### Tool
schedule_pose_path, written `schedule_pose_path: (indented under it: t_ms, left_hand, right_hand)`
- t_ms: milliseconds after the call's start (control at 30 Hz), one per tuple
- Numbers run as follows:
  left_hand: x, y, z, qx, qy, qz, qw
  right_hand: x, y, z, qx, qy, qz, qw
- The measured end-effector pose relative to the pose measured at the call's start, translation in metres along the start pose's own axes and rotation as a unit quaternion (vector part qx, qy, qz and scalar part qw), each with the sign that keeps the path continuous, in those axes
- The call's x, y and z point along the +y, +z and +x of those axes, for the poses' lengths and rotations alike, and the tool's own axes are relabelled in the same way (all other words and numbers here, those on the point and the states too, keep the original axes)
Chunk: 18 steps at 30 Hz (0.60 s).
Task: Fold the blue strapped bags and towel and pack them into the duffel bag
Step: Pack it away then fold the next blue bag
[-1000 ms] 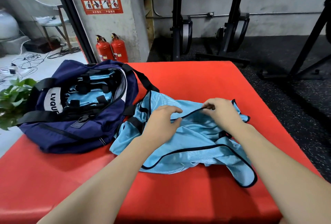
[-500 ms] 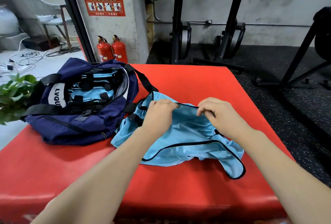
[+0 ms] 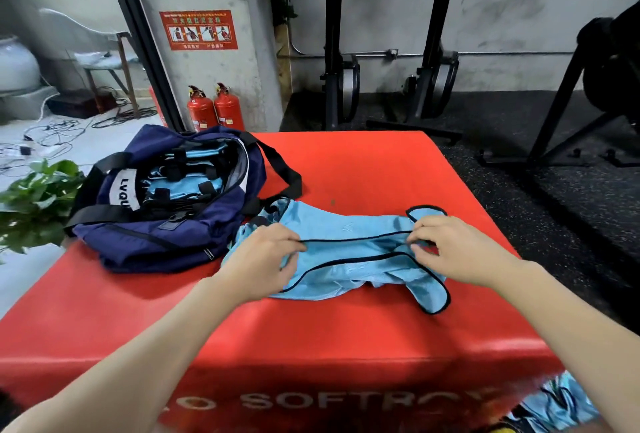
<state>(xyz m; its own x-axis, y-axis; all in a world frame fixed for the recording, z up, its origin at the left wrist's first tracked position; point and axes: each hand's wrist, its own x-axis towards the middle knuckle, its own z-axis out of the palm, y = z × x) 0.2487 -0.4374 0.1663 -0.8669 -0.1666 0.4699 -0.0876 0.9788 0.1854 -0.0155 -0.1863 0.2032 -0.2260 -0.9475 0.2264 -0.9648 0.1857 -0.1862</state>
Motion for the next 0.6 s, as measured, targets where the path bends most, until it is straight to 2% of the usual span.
schedule_pose_path:
  t_ms: [133,200,400,500,600]
  left_hand:
    - [0.013,0.001,-0.024,-0.054,0.012,0.042,0.998]
    - [0.016,0.001,-0.029,-0.069,0.002,0.066,0.995]
    - [0.024,0.002,-0.033,-0.089,-0.008,0.14,0.986]
    - [0.02,-0.002,-0.03,-0.08,-0.023,0.115,0.99]
    - [0.016,-0.023,-0.014,-0.044,-0.073,0.064,0.994]
  right_hand:
    - [-0.008,0.014,-0.009,-0.079,0.03,-0.062,0.994]
    - [-0.014,0.02,-0.009,-0.085,0.049,-0.074,0.992]
    - [-0.025,0.022,-0.008,-0.05,0.071,-0.111,0.99]
    - [-0.021,0.017,-0.008,0.002,0.07,-0.047,0.996]
    - [-0.017,-0.004,-0.008,0.067,0.077,-0.015,0.995]
